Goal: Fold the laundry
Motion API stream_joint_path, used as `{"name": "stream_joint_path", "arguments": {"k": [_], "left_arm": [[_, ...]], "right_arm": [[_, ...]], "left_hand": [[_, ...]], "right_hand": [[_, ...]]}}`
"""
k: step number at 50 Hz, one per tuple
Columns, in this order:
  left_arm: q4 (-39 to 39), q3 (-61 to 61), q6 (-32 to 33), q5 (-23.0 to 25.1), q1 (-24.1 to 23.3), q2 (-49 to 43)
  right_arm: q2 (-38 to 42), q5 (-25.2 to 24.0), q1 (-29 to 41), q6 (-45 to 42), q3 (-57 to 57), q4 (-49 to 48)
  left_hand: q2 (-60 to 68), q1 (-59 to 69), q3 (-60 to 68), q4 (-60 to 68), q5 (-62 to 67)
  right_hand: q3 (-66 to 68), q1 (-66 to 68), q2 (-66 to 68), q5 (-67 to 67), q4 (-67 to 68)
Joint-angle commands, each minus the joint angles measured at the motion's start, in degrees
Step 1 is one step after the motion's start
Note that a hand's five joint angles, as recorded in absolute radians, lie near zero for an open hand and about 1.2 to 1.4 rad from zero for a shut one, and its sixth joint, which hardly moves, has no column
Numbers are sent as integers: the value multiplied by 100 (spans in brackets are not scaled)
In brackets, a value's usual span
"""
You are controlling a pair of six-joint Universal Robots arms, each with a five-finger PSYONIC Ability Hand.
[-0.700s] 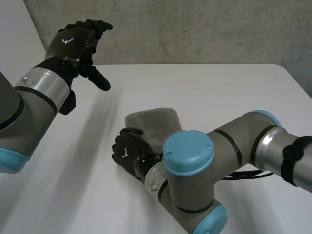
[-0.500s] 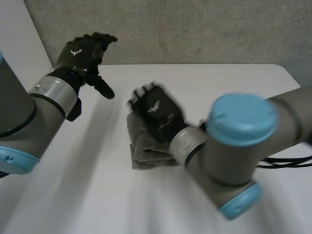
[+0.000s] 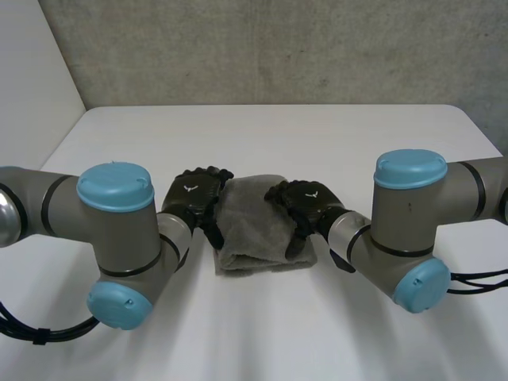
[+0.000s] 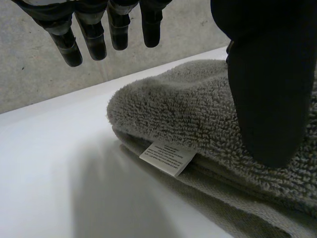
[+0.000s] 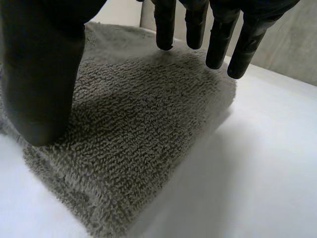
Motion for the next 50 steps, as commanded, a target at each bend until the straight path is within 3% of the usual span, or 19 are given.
{"name": "stream_joint_path", "arguments": {"k": [1, 8, 13, 16, 18, 23, 37, 44, 50], "left_arm": [[-56, 59, -42, 1, 18, 421], [-347, 156, -33, 1, 88, 1530], [-856, 402, -42, 1, 238, 2400], [-1401, 595, -24, -8, 519, 2761], [-1996, 884, -42, -17, 712, 2953], [-2464, 1096, -33, -26, 756, 3050], [-2491, 1114, 2, -562, 721, 3033], [-2491, 1105, 2, -553, 721, 3042], [-2482, 1105, -7, -509, 721, 3042]], "right_arm": [[-711, 46, -126, -31, -48, 139], [-1980, 257, -382, 39, 32, 139], [-2839, 1213, -540, -13, -73, 235], [-3060, 1399, -558, -40, -170, 515], [-3078, 1399, -558, -49, -283, 734], [-3096, 1434, -654, -40, -504, 1280], [-3096, 1505, -795, -5, -575, 1361], [-3087, 1628, -769, -14, -557, 1369], [-2982, 1453, -690, -49, -495, 1282]], "left_hand": [[56, 4, 51, 54, -183], [56, 4, 51, 54, -183], [56, 4, 51, 54, -183], [229, 177, 224, 227, -10], [212, 160, 208, 210, -27], [178, 126, 174, 176, -61], [178, 126, 174, 176, -61], [145, 93, 140, 143, -94], [78, 25, 73, 75, -162]], "right_hand": [[-361, -349, -411, -348, -479], [-361, -349, -411, -348, -479], [-361, -349, -411, -348, -479], [-361, -349, -411, -348, -479], [-361, -349, -411, -348, -479], [-361, -349, -411, -348, -479], [-361, -349, -411, -348, -479], [-361, -349, -411, -348, -479], [-361, -349, -411, -348, -479]]}}
